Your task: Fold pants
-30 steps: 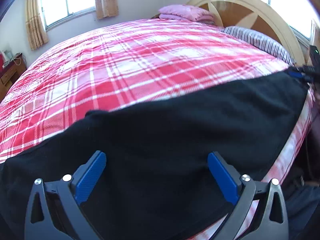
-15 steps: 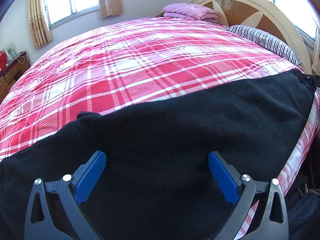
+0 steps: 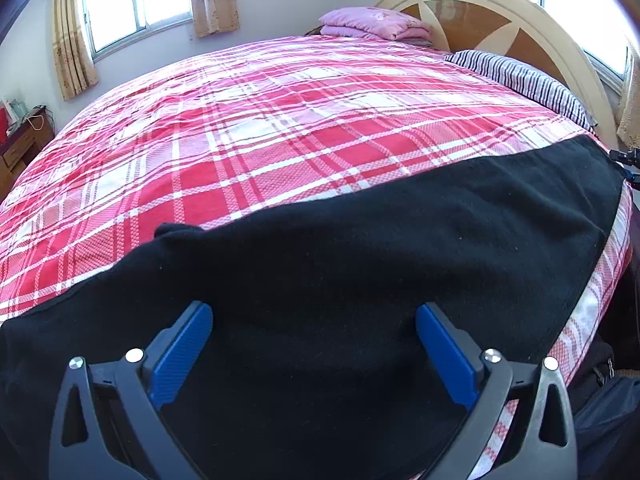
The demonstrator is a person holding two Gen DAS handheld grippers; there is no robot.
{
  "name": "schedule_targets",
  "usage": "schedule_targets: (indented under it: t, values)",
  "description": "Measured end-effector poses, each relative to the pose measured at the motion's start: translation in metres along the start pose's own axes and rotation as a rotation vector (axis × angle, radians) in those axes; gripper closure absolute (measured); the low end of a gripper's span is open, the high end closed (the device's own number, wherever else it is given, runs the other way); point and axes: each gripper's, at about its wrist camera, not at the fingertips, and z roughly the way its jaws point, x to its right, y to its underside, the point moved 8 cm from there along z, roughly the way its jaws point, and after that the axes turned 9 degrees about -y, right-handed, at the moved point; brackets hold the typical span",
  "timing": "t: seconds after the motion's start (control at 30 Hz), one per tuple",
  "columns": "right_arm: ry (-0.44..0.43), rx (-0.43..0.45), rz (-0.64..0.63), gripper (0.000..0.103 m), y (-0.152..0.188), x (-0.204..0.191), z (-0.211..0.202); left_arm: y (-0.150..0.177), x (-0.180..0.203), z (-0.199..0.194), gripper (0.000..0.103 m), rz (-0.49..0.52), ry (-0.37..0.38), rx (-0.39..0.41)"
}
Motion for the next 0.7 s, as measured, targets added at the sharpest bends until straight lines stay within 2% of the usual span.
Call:
schedule_targets:
  t: [0.13, 0.23, 0.47, 0.63, 0.7]
  values:
    - [-0.051, -0.014, 0.035, 0.049, 0.0, 0.0, 0.0, 0.001, -0.004, -0.003, 0.0, 0.013, -0.016, 0.002]
    - [-0.065, -0.04, 0.009, 0.049, 0.004, -0.008, 0.002, -0.001, -0.016, -0.006, 0.0, 0.011, -0.062, 0.004]
    - [-0.054, -0.075, -0.029, 0.049, 0.011, -0.018, 0.008, 0.004, -0.069, -0.004, 0.0, -0.1, -0.119, -0.015]
    - [-0.112, -0.057, 0.02, 0.05, 0.01, -0.009, 0.007, 0.005, -0.103, -0.008, 0.0, -0.163, -0.16, -0.01]
    - [-0.13, -0.051, 0.041, 0.056, 0.009, -0.006, 0.006, 0.007, -0.115, -0.008, 0.0, -0.182, -0.176, -0.01]
